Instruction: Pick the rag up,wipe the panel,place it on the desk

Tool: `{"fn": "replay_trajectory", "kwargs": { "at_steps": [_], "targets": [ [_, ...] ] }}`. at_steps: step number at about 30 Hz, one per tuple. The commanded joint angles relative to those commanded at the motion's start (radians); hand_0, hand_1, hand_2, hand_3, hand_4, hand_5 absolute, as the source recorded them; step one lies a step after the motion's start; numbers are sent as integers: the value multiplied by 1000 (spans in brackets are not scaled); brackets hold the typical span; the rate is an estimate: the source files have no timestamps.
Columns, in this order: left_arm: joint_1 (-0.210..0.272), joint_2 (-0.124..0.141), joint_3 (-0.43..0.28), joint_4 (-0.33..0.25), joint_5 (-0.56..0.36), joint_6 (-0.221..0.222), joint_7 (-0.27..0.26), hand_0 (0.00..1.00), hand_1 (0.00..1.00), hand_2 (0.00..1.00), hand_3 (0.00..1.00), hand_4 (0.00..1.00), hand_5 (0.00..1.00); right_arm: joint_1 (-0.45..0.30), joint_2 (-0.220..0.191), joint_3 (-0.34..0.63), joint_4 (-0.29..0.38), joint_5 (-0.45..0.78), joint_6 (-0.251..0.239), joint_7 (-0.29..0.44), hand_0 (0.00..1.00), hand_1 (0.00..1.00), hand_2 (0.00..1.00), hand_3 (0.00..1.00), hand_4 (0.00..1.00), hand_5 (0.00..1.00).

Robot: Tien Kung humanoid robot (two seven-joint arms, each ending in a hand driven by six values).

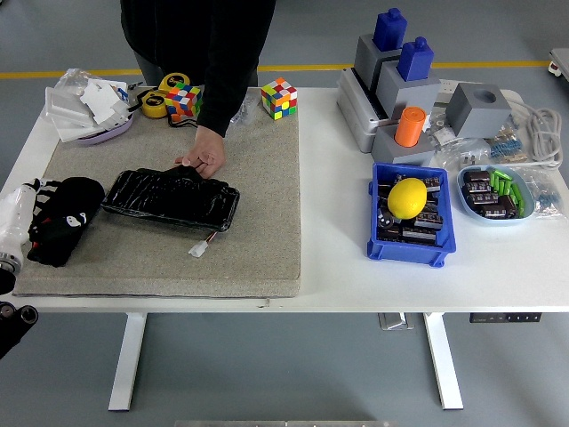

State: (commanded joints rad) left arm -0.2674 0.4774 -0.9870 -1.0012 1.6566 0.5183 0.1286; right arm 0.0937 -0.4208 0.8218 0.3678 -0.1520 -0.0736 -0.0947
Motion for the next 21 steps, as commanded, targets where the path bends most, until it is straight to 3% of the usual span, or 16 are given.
{"fn": "replay_trajectory", "kwargs": {
  "at_steps": [21],
  "targets": [
    [-10,-14,19,12,5,-1,23,399,583,666,756,960,450,2,-5,-1,5,-3,0,4,724,657,680,626,998,599]
  ]
}}
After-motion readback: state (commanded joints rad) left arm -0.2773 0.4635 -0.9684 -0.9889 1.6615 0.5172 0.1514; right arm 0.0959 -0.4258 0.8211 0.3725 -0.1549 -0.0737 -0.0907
